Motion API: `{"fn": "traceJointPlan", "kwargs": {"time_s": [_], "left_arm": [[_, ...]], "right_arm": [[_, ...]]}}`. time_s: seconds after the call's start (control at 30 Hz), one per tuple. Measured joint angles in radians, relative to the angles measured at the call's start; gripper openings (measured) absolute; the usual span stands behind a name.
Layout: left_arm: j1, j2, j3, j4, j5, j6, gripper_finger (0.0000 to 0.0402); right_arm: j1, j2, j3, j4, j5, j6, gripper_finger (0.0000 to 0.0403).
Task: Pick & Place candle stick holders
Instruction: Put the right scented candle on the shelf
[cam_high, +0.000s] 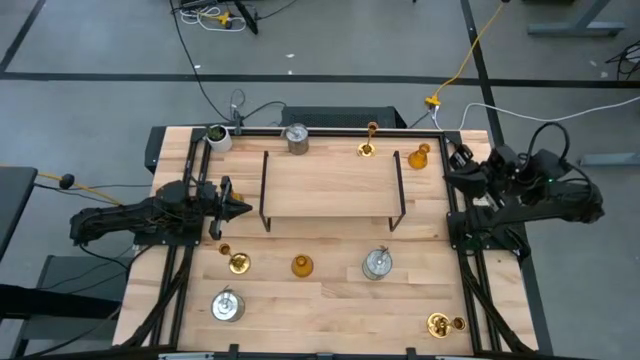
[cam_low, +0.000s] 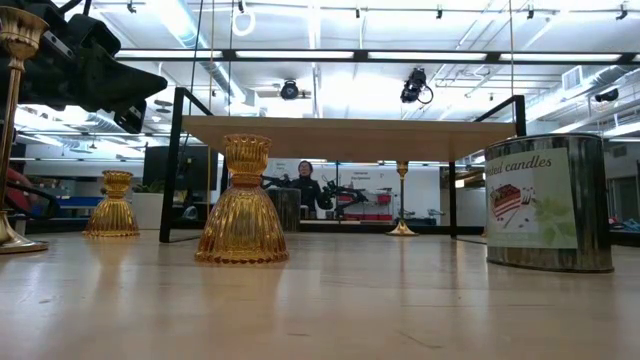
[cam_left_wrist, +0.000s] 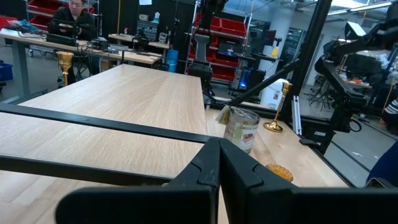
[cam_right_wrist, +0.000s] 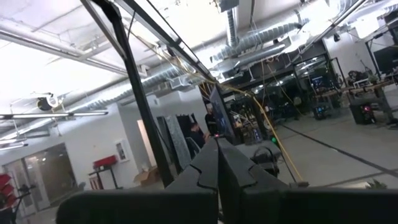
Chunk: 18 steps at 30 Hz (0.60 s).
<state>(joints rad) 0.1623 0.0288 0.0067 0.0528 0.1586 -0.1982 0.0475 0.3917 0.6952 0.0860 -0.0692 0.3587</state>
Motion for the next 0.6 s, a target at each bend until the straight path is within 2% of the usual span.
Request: {"fn": "traceJointPlan", "kwargs": {"time_s": [0.3, 0.6], "left_arm": [[0.0, 0.0, 0.0, 0.0, 0.0, 0.0, 0.0007], [0.0, 0.0, 0.0, 0.0, 0.0, 0.0, 0.0007]], "right_arm": [[0.0, 0.143, 0.174, 0.002, -0.002, -0.001, 0.0], [0.0, 0.238, 0.253, 0.0, -0.002, 0.003, 0.0]]}}
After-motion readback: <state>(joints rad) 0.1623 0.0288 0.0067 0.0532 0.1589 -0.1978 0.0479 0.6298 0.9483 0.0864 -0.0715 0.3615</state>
